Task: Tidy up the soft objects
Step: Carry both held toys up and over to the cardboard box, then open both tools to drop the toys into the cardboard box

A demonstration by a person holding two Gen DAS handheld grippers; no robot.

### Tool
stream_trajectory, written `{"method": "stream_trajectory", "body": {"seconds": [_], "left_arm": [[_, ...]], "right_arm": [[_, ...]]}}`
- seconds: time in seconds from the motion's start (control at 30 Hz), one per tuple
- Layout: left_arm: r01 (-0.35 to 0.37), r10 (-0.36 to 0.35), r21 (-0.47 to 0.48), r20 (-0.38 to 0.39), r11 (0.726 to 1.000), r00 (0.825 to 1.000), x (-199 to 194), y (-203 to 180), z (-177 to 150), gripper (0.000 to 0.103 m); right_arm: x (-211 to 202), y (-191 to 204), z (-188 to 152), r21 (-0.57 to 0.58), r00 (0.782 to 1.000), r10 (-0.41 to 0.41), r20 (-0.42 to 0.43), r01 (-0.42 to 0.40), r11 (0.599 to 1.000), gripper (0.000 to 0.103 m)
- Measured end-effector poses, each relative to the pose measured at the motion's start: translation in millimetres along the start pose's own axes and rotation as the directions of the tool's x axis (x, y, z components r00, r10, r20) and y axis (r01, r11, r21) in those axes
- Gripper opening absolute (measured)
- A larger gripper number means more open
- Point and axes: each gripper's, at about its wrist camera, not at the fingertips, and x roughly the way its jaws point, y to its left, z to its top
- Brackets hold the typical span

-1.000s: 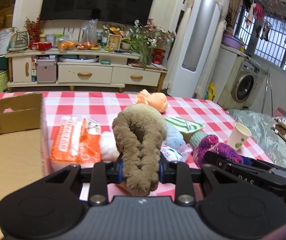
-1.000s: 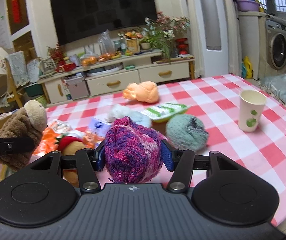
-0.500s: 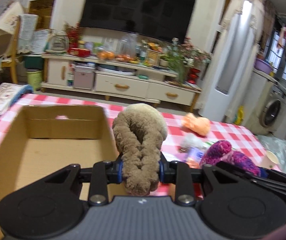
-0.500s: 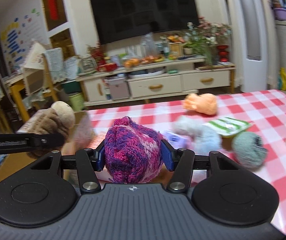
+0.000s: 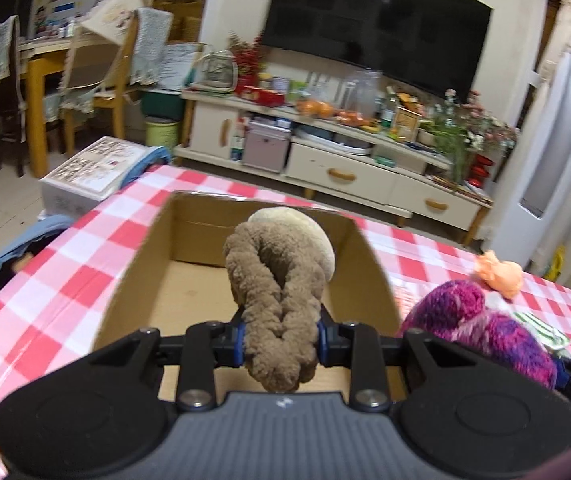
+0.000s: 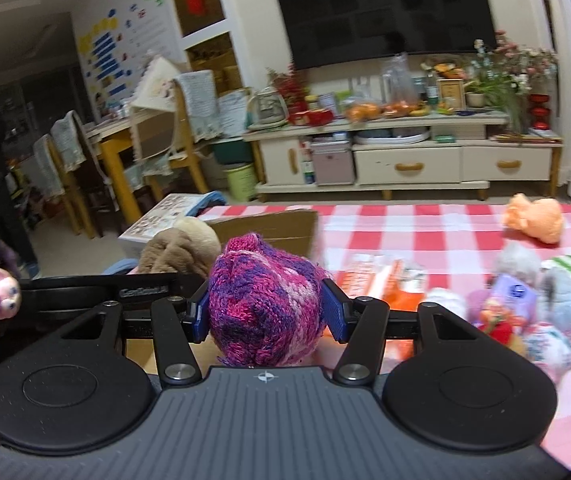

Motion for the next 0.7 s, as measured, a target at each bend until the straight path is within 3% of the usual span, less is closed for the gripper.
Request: {"method": "stream_trajectory", "body": {"seconds": [0.53,0.7], "left_arm": [[-0.092,0.090,-0.100,-0.023,0.991,0.996,2.6,34.6,4.2,0.033],[-0.116,0.114,-0.104,-0.025,0.988,0.993,2.9,34.6,5.2,0.046]], "right_arm": [[23.4,29.1,-11.9,-0.018,0.994,0.080,-0.074,-0.082,0.996,0.071],[25.7,31.8,-15.5,-0.019,0.991,0.084,-0.101,-0.086,0.996,0.082]]}}
